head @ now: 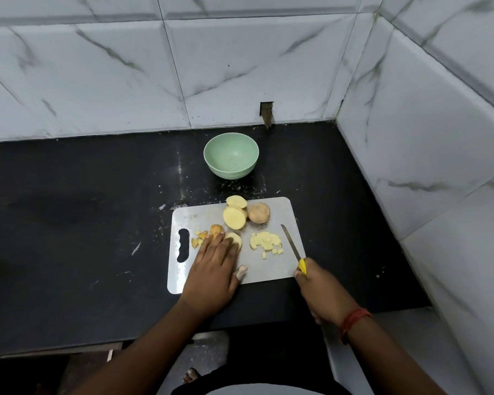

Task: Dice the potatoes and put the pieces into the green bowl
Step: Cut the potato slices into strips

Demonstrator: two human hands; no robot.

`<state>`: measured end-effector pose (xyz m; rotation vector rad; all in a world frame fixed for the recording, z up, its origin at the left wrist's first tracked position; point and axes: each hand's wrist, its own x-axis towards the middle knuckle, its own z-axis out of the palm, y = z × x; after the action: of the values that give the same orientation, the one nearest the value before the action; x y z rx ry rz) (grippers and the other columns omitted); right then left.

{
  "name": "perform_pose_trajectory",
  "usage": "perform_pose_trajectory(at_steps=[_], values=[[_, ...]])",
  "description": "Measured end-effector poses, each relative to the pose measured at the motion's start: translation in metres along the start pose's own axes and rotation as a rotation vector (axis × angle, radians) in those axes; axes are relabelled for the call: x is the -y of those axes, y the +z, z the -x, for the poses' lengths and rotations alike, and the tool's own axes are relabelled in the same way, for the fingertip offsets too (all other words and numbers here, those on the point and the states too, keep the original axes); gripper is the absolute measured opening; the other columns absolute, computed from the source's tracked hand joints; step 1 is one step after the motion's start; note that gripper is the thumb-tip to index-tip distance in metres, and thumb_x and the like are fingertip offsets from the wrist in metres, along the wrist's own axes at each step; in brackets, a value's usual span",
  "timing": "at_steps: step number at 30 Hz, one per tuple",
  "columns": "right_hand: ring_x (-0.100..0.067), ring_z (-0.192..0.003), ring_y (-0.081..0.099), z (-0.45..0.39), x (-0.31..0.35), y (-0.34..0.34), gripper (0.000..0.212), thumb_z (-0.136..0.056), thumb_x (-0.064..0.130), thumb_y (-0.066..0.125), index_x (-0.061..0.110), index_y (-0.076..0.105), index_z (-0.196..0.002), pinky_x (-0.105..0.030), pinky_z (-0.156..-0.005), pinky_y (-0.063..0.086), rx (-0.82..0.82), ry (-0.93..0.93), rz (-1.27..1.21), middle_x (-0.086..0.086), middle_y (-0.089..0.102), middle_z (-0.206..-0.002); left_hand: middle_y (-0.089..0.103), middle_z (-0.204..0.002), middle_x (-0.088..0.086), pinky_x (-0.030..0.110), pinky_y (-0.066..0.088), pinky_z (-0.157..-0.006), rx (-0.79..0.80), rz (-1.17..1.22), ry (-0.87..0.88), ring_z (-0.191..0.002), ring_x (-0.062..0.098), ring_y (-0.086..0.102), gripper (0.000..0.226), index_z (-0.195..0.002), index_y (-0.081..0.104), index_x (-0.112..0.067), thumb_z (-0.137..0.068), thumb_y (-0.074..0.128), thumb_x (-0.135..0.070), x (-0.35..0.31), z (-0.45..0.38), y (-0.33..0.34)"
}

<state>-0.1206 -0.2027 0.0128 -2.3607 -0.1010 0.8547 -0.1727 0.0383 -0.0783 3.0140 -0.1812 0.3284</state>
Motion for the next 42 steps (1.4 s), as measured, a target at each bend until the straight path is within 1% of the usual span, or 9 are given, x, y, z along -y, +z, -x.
perform_pose_trajectory(at_steps=[10,13,15,22,26,31,36,40,42], values=[[-0.025,-0.062,0.064,-0.022,0.009,0.001,0.017,-0.103,0.028,0.031,0.016,0.040,-0.110,-0.035,-0.050,0.055,-0.111,0.060,0.062,-0.013,0.061,-0.085,0.061,-0.137,0.009,0.052,0.019,-0.123,-0.004,-0.021,0.191,-0.142,0.029,0.043,0.052,-0.130,0.065,-0.013,-0.102,0.040,-0.049,-0.026,-0.021,-0.012],[-0.023,-0.079,0.061,-0.040,0.009,0.004,0.015,-0.101,0.021,0.037,0.013,0.048,-0.103,-0.042,-0.070,0.056,-0.272,-0.081,0.019,-0.009,0.058,-0.097,0.060,-0.138,0.008,0.051,0.016,-0.124,0.013,-0.015,0.120,-0.142,0.027,0.044,0.052,-0.130,0.065,-0.014,-0.101,0.039,-0.048,-0.034,-0.024,-0.010],[-0.021,-0.087,0.054,-0.052,0.016,0.003,0.017,-0.100,0.011,0.039,0.006,0.053,-0.109,-0.033,-0.077,0.047,-0.308,-0.156,0.027,-0.011,0.051,-0.112,0.056,-0.142,0.009,0.052,0.016,-0.124,0.009,-0.022,0.041,-0.144,0.028,0.039,0.051,-0.134,0.061,-0.013,-0.100,0.041,-0.046,-0.026,-0.025,-0.010],[-0.033,-0.096,0.058,-0.082,0.040,0.017,0.027,-0.092,-0.004,0.043,0.001,0.052,-0.117,-0.034,-0.086,0.047,-0.215,-0.130,0.158,-0.014,0.039,-0.128,0.060,-0.139,0.008,0.057,0.019,-0.121,0.089,-0.138,-0.041,-0.143,0.032,0.040,0.065,-0.140,0.059,-0.011,-0.098,0.037,-0.055,0.015,-0.028,-0.006],[-0.029,-0.100,0.057,-0.085,0.046,0.027,0.025,-0.096,0.003,0.039,0.004,0.052,-0.118,-0.029,-0.085,0.044,-0.144,-0.207,0.139,-0.009,0.041,-0.126,0.064,-0.126,0.004,0.062,0.017,-0.121,0.097,-0.157,-0.011,-0.133,0.030,0.049,0.062,-0.135,0.063,-0.015,-0.090,0.060,-0.058,0.020,-0.034,-0.003],[-0.028,-0.108,0.055,-0.086,0.039,0.026,0.031,-0.098,0.005,0.038,0.006,0.052,-0.126,-0.035,-0.093,0.045,-0.248,-0.183,0.079,-0.010,0.044,-0.131,0.058,-0.107,0.008,0.066,0.028,-0.116,0.057,-0.135,-0.035,-0.109,0.031,0.055,0.071,-0.122,0.065,-0.010,-0.076,0.074,-0.063,0.016,-0.036,-0.008],[-0.022,-0.111,0.052,-0.084,0.044,0.032,0.024,-0.099,0.011,0.041,0.009,0.053,-0.120,-0.027,-0.088,0.040,-0.176,-0.274,0.078,-0.007,0.050,-0.126,0.049,-0.099,0.007,0.060,0.040,-0.110,-0.018,0.007,-0.086,-0.093,0.027,0.051,0.062,-0.114,0.064,-0.007,-0.065,0.089,-0.035,0.010,-0.035,-0.012],[-0.021,-0.099,0.053,-0.084,0.041,0.032,0.012,-0.097,0.009,0.042,0.010,0.053,-0.103,-0.025,-0.077,0.036,-0.284,-0.267,0.028,-0.006,0.055,-0.112,0.046,-0.103,0.004,0.045,0.044,-0.097,-0.057,0.206,-0.185,-0.093,0.028,0.051,0.048,-0.112,0.063,-0.011,-0.069,0.084,-0.015,0.008,-0.031,-0.013],[-0.019,-0.094,0.054,-0.083,0.042,0.034,0.014,-0.097,0.009,0.041,0.012,0.053,-0.103,-0.026,-0.077,0.039,-0.227,-0.280,-0.010,-0.003,0.057,-0.108,0.046,-0.104,0.002,0.038,0.046,-0.088,-0.069,0.310,-0.220,-0.090,0.025,0.052,0.042,-0.112,0.063,-0.012,-0.073,0.079,-0.007,0.008,-0.029,-0.015]])
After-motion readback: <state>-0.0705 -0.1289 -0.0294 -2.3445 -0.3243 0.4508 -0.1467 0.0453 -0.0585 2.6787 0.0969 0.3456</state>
